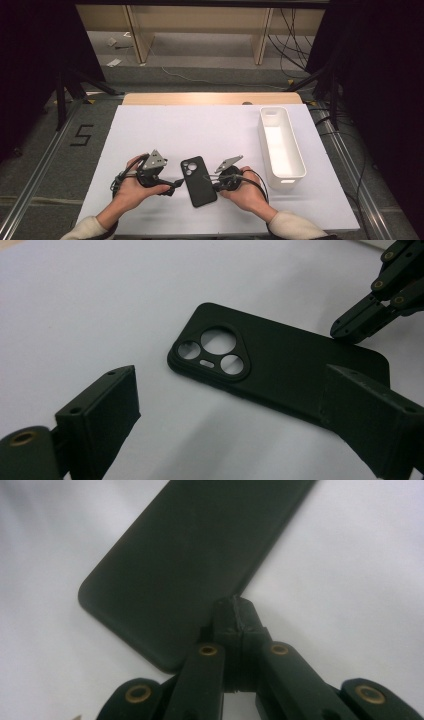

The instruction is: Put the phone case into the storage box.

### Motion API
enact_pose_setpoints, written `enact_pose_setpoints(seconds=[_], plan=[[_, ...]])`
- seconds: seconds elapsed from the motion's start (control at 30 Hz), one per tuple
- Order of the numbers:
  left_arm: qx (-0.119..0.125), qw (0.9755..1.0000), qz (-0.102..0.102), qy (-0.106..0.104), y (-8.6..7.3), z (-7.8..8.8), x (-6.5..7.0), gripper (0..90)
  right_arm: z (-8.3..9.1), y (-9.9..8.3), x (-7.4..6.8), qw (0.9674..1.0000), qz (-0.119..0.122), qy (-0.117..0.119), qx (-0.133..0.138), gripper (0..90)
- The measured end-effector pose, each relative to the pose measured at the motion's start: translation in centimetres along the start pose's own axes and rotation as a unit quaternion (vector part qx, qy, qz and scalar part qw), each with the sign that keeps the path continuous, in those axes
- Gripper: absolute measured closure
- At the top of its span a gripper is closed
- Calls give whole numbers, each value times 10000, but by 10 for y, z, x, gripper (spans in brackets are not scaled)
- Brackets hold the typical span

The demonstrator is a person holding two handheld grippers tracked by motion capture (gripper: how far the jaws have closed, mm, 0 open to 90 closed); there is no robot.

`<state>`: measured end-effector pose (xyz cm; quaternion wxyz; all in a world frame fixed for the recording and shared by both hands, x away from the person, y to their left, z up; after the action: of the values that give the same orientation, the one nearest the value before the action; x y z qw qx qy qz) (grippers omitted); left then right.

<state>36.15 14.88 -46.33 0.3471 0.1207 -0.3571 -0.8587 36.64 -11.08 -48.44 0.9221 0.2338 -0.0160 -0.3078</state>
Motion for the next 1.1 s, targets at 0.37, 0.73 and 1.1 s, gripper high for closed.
enact_pose_setpoints(seconds=[0.37, 0.73, 1.1], plan=[[-215, 9998, 4, -27, -2, -3, 0, 93, -9, 5, -21, 9987, 166, 445, 180, 900], [-333, 9993, 139, -36, -3, -5, -3, 102, -25, 18, -47, 9955, 449, 677, 479, 900], [-391, 9991, 154, -29, -3, -4, -3, 76, -31, 23, -50, 9916, 613, 765, 843, 900]])
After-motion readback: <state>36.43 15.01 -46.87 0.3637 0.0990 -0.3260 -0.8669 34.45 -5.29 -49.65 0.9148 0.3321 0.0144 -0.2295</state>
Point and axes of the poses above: each handheld gripper's, and its own axes: z roughly backward along the jaws, y roughly out of its top, x roughly to its right, the point moved 1 cm from there along -z, roughly forward along the jaws, and after that the axes turned 7 degrees about -x, right-handed, at the moved point
